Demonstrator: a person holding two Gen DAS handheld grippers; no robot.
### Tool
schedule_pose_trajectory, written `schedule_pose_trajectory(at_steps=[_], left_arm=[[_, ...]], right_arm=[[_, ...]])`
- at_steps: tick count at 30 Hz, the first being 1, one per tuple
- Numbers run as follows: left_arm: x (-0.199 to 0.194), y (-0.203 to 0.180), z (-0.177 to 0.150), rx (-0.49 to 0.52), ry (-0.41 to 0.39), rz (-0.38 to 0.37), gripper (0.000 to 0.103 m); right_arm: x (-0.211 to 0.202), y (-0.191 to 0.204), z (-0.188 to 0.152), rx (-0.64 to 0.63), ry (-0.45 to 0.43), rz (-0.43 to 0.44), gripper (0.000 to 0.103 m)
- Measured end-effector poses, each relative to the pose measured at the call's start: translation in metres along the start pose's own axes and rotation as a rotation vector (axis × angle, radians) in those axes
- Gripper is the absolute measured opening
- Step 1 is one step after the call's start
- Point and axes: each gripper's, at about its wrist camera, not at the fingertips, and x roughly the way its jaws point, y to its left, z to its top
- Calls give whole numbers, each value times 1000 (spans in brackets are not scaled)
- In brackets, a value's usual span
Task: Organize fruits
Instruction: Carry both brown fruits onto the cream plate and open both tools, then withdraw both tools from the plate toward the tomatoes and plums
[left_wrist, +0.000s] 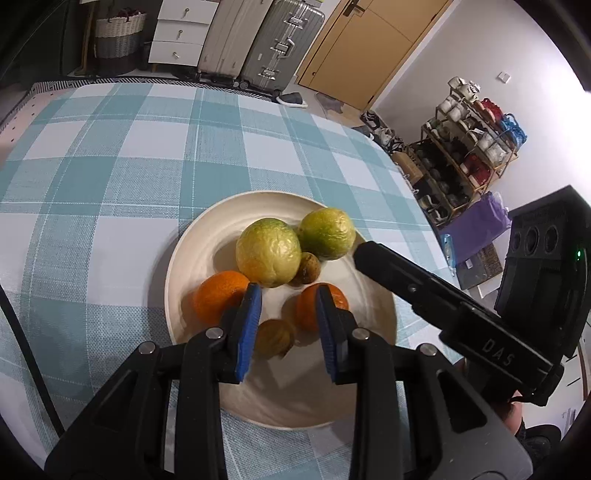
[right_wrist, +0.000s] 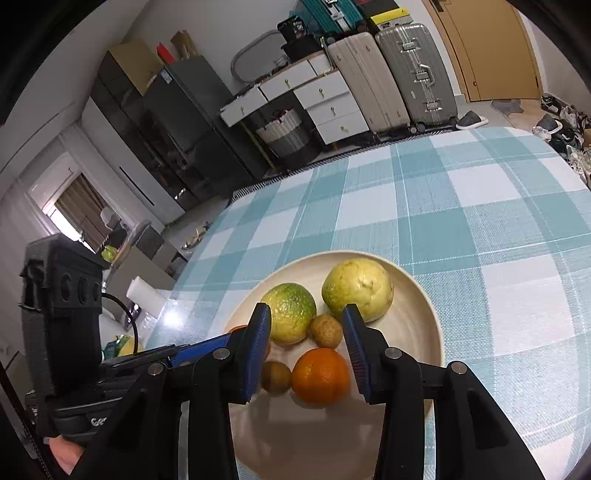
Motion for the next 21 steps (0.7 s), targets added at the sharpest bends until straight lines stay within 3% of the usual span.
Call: schedule_pose_trajectory(at_steps=[7, 15, 19, 21], left_arm=[[-13, -8, -7, 16, -13, 1, 26], [-32, -24, -24, 70, -44, 87, 26], [-42, -30, -33, 96, -62, 138, 28], [-47, -32, -38, 102, -69, 155, 30]], right_arm=[[-23, 1, -4, -5, -38, -2, 47], [-45, 10, -16, -45, -55, -28, 52], [-58, 14, -24, -65, -73, -41, 67], [-65, 16, -28, -75, -89, -37, 69]])
